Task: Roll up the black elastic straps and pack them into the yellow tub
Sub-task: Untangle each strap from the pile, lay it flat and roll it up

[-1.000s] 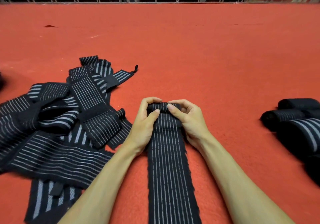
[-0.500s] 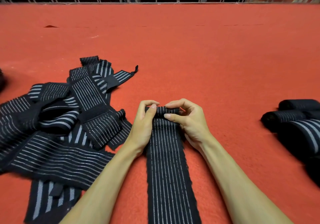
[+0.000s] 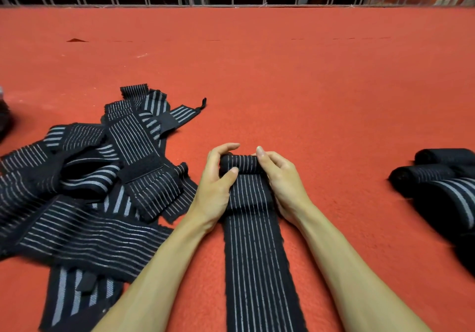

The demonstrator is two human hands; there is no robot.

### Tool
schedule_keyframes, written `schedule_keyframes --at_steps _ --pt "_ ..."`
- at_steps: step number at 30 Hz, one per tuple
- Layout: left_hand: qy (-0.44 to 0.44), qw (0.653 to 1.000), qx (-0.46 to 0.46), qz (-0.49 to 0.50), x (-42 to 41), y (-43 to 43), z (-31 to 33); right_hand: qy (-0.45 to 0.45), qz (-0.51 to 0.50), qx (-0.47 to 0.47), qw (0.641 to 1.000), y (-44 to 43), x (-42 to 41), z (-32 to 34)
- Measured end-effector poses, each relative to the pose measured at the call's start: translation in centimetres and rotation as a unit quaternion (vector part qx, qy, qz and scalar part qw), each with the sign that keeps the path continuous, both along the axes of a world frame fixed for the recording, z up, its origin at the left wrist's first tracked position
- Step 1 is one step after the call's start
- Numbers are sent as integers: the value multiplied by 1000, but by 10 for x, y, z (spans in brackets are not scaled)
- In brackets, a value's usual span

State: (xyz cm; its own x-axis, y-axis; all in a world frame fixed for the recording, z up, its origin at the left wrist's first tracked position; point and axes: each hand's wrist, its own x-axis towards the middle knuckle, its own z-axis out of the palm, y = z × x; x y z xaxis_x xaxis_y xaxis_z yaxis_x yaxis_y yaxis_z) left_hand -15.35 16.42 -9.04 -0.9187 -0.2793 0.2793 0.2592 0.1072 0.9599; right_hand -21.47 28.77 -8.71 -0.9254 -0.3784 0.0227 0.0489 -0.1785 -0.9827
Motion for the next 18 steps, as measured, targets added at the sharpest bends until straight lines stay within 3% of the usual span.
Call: schedule_keyframes --at_steps 6,13,18 --pt "-5 999 -28 -21 1 3 1 13 10 -14 1000 7 0 0" --pt "-43 995 63 -58 -1 3 -2 89 50 -60 993 10 -1 -3" --pt "-56 998 8 -15 -3 5 -2 112 65 -104 986 10 -4 -6"
